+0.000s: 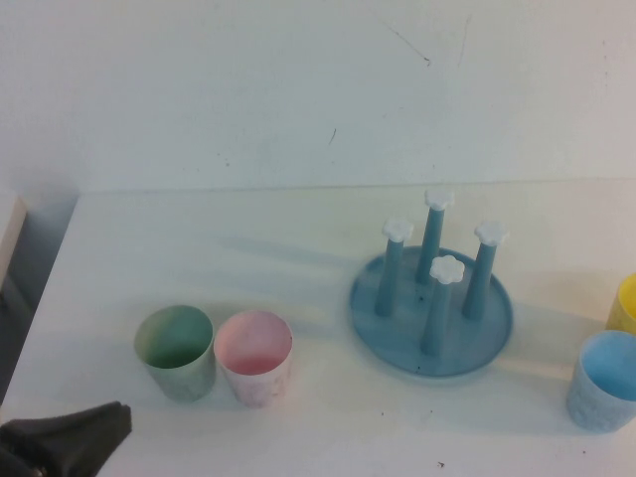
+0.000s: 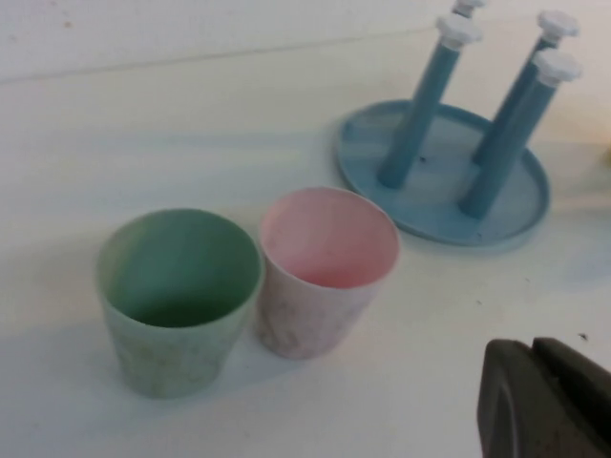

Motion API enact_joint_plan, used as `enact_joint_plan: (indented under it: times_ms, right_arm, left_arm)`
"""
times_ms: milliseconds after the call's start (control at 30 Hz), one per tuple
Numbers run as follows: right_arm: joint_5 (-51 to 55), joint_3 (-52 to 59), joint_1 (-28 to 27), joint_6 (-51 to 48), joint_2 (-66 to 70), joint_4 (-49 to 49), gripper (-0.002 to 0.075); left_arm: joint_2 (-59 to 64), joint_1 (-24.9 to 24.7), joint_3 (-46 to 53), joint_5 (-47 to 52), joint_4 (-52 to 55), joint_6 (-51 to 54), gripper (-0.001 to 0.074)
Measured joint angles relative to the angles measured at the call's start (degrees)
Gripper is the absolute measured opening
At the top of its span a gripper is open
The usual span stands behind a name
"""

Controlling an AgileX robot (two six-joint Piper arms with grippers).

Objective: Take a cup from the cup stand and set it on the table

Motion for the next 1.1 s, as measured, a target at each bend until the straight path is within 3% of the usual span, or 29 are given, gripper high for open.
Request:
enact_joint_plan:
  times_ms: [267, 567, 1100]
  right_arm:
    - [0.1, 0.0, 0.0, -0.2, 0.0, 0.0, -0.0001]
    - [0.4, 0.0, 0.0, -0.2, 0.0, 0.0, -0.0001]
    - [-1.0, 0.0, 0.0, -0.2, 0.0, 0.2, -0.0001]
  left_arm:
    - [0.0, 0.0, 0.0, 8.8, 0.9, 1.6, -0.0001]
    - [0.0, 0.0, 0.0, -2.0, 1.2, 8.8, -0.0002]
    - [0.0, 0.0, 0.0, 2.0, 1.1, 9.2, -0.0002]
